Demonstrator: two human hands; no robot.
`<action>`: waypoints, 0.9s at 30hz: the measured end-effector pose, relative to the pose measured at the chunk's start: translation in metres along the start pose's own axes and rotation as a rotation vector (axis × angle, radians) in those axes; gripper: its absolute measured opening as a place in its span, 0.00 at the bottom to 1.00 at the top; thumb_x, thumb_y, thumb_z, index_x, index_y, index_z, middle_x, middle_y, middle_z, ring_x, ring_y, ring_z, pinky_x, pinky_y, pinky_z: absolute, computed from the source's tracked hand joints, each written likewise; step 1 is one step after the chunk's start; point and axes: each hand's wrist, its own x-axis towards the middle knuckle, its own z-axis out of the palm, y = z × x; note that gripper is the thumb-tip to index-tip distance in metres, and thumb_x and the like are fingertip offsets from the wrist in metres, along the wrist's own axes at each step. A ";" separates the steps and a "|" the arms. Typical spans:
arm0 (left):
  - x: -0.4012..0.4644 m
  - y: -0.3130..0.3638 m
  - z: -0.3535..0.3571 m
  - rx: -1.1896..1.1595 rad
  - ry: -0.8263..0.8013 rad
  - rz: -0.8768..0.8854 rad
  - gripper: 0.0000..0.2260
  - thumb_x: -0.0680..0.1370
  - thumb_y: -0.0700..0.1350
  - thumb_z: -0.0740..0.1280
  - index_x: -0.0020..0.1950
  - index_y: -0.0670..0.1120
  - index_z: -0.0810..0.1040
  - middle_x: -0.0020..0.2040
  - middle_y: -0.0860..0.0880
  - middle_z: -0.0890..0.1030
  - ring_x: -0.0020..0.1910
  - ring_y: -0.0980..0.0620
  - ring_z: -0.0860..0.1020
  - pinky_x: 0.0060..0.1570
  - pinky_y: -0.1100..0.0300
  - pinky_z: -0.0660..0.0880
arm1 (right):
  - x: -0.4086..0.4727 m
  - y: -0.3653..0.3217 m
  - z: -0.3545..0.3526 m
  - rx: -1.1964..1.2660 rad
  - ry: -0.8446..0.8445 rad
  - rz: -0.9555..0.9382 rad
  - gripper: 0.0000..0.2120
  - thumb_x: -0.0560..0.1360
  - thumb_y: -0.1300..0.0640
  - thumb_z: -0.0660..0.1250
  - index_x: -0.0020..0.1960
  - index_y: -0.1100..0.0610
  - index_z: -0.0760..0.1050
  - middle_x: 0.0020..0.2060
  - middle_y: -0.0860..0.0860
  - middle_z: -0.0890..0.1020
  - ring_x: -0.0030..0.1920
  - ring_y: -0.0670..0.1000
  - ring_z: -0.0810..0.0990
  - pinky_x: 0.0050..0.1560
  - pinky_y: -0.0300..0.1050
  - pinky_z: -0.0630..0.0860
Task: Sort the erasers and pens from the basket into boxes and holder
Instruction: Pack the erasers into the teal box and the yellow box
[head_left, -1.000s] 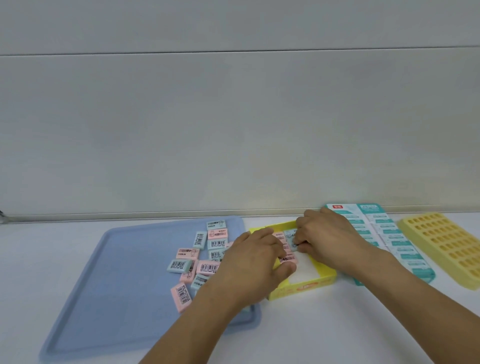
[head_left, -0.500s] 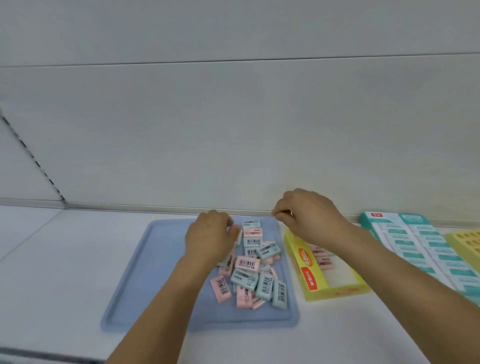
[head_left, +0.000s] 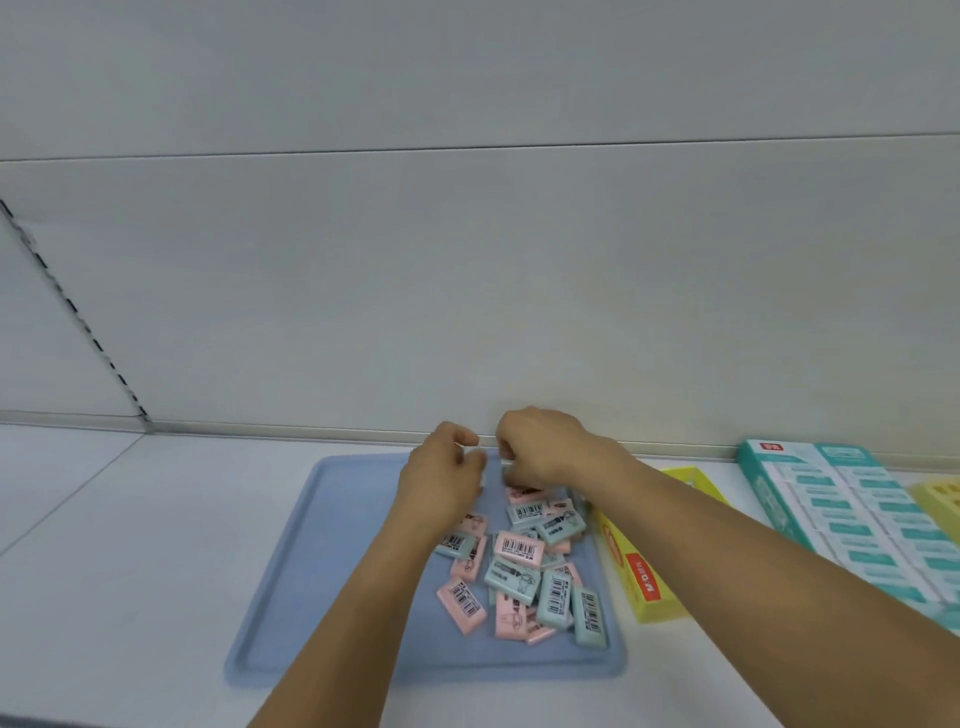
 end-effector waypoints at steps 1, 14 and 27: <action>-0.003 0.004 -0.001 -0.178 -0.001 -0.052 0.05 0.81 0.43 0.61 0.55 0.45 0.74 0.44 0.48 0.77 0.39 0.50 0.81 0.39 0.57 0.78 | -0.002 0.003 0.000 0.063 0.029 0.025 0.08 0.71 0.54 0.69 0.42 0.52 0.69 0.44 0.51 0.77 0.46 0.54 0.77 0.40 0.45 0.69; -0.036 0.051 0.009 -0.412 -0.262 0.008 0.13 0.79 0.53 0.66 0.43 0.46 0.82 0.29 0.51 0.62 0.25 0.54 0.58 0.25 0.62 0.57 | -0.104 0.043 -0.025 1.075 0.345 0.119 0.09 0.71 0.58 0.75 0.49 0.55 0.79 0.40 0.50 0.83 0.37 0.51 0.81 0.41 0.44 0.80; -0.077 0.077 0.066 0.567 -0.299 0.309 0.27 0.73 0.65 0.67 0.69 0.58 0.70 0.58 0.54 0.74 0.58 0.53 0.74 0.52 0.56 0.71 | -0.166 0.106 -0.026 -0.145 0.026 0.152 0.10 0.73 0.45 0.68 0.54 0.43 0.79 0.48 0.43 0.70 0.55 0.49 0.72 0.47 0.43 0.66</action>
